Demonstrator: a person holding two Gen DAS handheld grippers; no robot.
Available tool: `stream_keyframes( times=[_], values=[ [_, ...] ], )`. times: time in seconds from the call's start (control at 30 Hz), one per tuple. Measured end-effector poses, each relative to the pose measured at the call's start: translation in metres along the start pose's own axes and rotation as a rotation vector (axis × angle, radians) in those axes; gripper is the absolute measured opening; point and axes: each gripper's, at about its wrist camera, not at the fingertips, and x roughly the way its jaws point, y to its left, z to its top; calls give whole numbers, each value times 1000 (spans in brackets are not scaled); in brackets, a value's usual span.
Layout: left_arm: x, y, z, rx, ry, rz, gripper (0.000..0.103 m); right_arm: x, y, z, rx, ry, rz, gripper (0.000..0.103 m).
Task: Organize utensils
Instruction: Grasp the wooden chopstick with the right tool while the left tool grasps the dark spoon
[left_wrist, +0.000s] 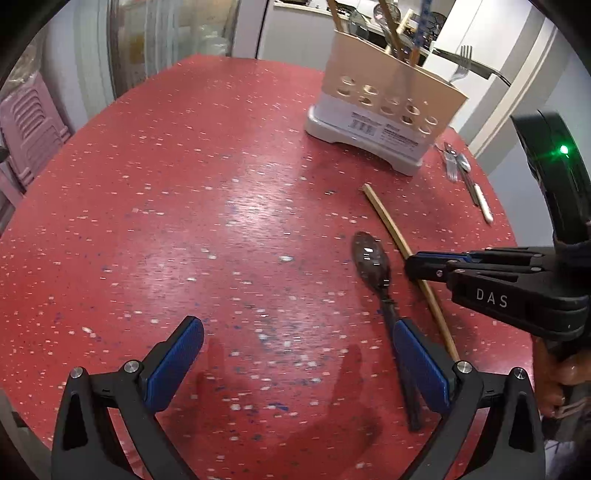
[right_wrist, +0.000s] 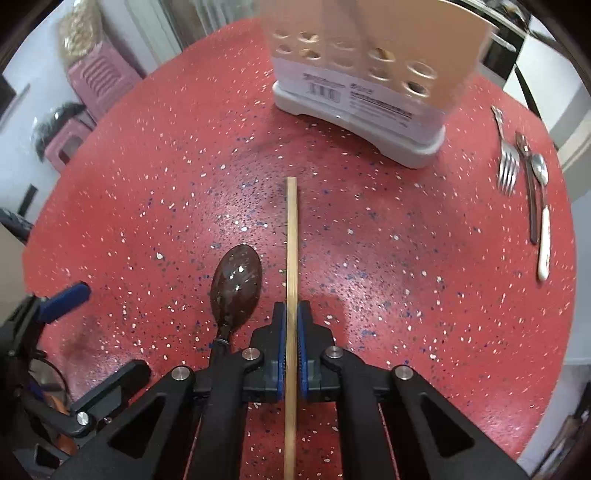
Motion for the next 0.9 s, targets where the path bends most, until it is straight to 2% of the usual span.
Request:
stream_keyframes(
  times=[0.1, 0.33, 0.4, 0.73, 0.83, 0.9],
  values=[
    [8, -14, 2, 10, 27, -14, 103, -5, -8, -7, 20, -30, 28, 6],
    [24, -42, 8, 55, 77, 14, 103, -31, -27, -26, 18, -112, 63, 6],
    [26, -51, 9, 80, 90, 35, 97, -36, -31, -29, 26, -127, 76, 6],
    [41, -79, 13, 199, 163, 154, 97, -53, -63, -40, 86, -188, 135, 6],
    [42, -86, 15, 218, 182, 148, 89, -54, -67, -43, 98, -201, 144, 6],
    [42, -92, 16, 247, 199, 142, 78, -56, -68, -43, 107, -208, 150, 6]
  ],
)
